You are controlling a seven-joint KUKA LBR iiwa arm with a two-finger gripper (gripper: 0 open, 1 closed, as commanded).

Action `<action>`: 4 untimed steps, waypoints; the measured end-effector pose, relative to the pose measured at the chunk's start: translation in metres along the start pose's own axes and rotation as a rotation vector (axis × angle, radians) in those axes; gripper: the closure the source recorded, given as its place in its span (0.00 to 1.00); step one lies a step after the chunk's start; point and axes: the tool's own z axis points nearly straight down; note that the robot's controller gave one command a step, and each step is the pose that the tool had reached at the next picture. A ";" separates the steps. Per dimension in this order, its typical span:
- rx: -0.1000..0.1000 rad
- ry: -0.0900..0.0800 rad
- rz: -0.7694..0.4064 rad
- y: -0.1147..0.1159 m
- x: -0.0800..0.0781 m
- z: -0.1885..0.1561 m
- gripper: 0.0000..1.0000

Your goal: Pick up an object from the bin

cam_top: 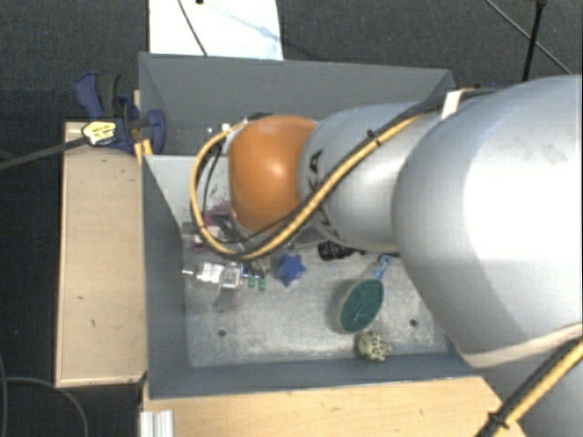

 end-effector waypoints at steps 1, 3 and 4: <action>0.001 0.001 0.068 -0.002 -0.001 0.002 0.00; 0.003 0.006 0.204 -0.001 0.000 0.032 0.00; 0.004 0.006 0.206 -0.001 0.000 0.032 1.00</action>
Offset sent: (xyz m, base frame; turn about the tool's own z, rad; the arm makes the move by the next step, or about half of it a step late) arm -0.0004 -0.0021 -0.0025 0.0759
